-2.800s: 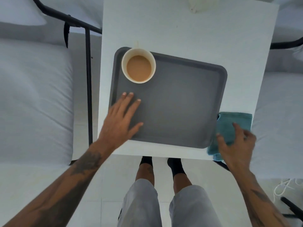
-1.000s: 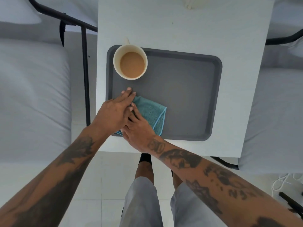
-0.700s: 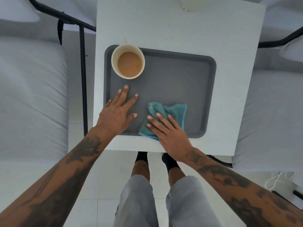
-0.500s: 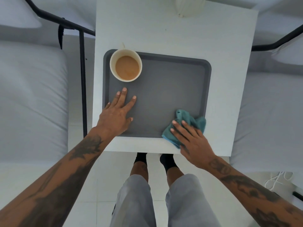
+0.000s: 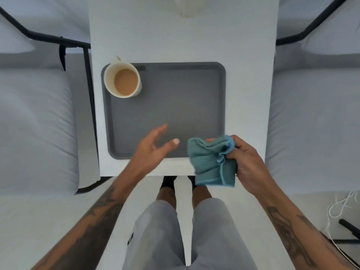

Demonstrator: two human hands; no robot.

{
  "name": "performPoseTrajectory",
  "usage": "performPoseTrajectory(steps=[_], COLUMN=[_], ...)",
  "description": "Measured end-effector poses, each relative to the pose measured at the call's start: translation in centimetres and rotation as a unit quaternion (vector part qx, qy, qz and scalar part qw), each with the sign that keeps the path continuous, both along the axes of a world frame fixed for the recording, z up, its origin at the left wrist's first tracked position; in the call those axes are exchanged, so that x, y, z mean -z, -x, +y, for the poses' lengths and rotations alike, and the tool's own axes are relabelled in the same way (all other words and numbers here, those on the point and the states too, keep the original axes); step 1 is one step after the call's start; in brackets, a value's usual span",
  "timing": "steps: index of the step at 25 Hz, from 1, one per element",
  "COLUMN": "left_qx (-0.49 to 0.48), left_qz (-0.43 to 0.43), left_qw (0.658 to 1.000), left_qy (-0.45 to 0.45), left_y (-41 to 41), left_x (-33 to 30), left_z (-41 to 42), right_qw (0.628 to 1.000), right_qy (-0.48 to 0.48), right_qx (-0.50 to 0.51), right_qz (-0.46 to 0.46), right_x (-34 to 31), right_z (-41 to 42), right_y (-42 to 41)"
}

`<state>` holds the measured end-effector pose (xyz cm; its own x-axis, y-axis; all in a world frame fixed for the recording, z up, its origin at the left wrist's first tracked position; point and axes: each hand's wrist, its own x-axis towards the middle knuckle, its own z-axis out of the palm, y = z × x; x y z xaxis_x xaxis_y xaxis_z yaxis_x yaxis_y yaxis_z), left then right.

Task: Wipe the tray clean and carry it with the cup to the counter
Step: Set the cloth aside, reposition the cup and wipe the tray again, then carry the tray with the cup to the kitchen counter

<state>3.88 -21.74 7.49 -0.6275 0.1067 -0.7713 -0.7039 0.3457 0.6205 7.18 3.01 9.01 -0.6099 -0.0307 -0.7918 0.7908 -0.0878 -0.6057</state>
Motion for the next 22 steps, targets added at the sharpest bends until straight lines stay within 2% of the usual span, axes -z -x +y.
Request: performPoseTrajectory(steps=[1,2,3,4,6,8,10,12,14,15,16,18,20,22], left_qx=[-0.065,-0.105,-0.119,-0.129,-0.132,-0.123,-0.105,-0.088,-0.058,-0.051,-0.065,-0.150,-0.235,-0.245], left_qz=[-0.098,-0.169,-0.194,-0.190,-0.155,-0.124,-0.096,-0.069,-0.058,-0.059,-0.048,0.001,0.064,0.129], left_qw=[0.984,0.954,0.935,0.932,0.956,0.974,0.984,0.990,0.996,0.996,0.994,0.983,0.959,0.941], left_qy=[-0.133,-0.223,-0.271,-0.280,-0.211,-0.141,-0.106,-0.083,-0.016,0.035,0.071,0.108,0.143,0.197], left_y=[-0.7,-1.4,-2.2,-2.9,-3.9,-4.0,-3.3,-2.4,-1.8,-2.0,-2.2,-2.5,-1.7,0.8], left_x=[-1.8,-3.2,-4.0,-4.5,-5.0,-5.0,-4.1,-2.1,-0.2,0.4,0.7,0.8,0.2,-0.9], left_z=[2.3,4.5,6.4,8.1,11.2,14.4,16.9,18.5,19.0,18.4,17.3,12.4,5.6,-1.4], right_qw=[0.992,0.979,0.969,0.964,0.970,0.989,0.992,0.985,0.977,0.965,0.948,0.920,0.922,0.932], right_qy=[0.108,0.177,0.222,0.241,0.210,0.076,-0.084,-0.150,-0.190,-0.240,-0.299,-0.380,-0.360,-0.277], right_qx=[0.057,0.080,0.084,0.082,0.074,0.069,0.058,0.068,0.043,-0.001,-0.041,-0.094,-0.128,-0.191], right_qz=[-0.038,-0.057,-0.066,-0.074,-0.096,-0.110,-0.074,-0.049,-0.087,-0.110,-0.102,-0.025,0.061,0.135], right_x=[-1.2,-2.3,-3.2,-3.6,-3.7,-3.4,-2.8,-1.8,-0.2,0.3,0.9,1.3,1.0,0.4], right_z=[1.1,2.3,3.2,4.1,6.0,7.7,9.2,11.1,12.8,13.4,14.0,13.4,10.2,4.3], right_y=[-0.1,-0.3,-0.4,-0.7,-1.3,-2.1,-2.5,-2.0,-0.9,-0.5,-0.2,1.9,5.2,9.1])
